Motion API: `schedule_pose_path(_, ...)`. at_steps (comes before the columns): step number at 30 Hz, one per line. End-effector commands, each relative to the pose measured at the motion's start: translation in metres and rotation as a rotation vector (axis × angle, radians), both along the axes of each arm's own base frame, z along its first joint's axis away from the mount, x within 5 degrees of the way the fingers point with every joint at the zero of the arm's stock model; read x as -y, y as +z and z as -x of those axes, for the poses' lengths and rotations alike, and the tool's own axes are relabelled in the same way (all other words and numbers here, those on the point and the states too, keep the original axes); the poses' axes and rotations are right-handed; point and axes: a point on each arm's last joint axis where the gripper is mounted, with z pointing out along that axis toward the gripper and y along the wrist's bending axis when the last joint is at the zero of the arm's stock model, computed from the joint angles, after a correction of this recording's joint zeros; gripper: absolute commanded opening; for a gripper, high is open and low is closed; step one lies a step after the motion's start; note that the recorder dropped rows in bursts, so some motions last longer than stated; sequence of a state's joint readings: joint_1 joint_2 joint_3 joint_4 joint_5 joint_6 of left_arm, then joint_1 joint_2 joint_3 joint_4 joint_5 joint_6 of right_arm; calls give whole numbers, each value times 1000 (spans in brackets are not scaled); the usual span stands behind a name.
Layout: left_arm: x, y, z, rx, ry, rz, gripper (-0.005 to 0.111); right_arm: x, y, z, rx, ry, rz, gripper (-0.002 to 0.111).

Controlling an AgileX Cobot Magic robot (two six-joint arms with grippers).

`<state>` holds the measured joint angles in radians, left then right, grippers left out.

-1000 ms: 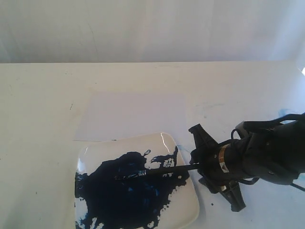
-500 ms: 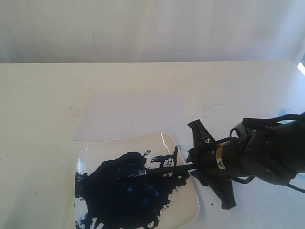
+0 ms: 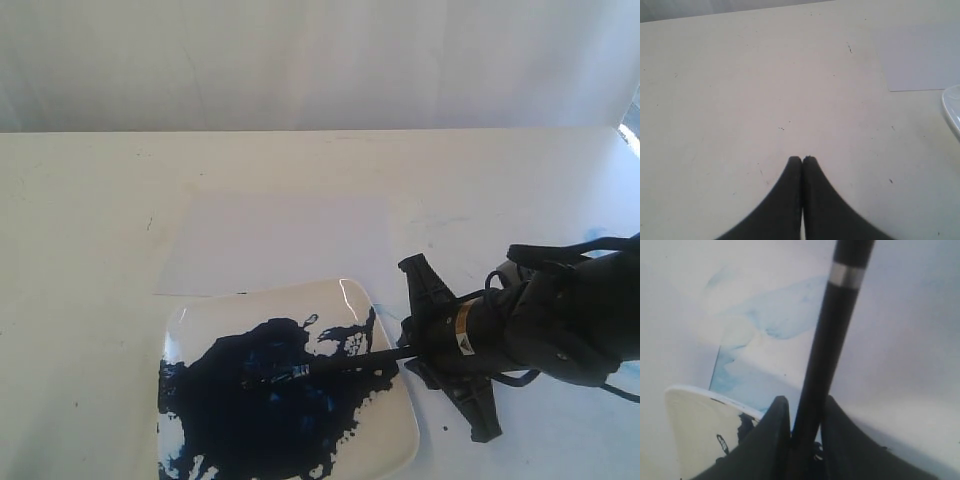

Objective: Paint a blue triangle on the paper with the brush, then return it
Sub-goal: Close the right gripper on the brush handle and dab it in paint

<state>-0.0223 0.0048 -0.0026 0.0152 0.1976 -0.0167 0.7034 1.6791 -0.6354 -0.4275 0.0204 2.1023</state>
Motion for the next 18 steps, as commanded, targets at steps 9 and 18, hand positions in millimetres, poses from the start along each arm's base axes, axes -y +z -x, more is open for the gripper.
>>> schedule_pose_path(9, 0, 0, 0, 5, -2, 11, 0, 3, -1, -1, -8, -4, 25, 20)
schedule_pose_path(18, 0, 0, 0, 5, -2, 11, 0, 3, 0, -1, 0, 10, 32, 38)
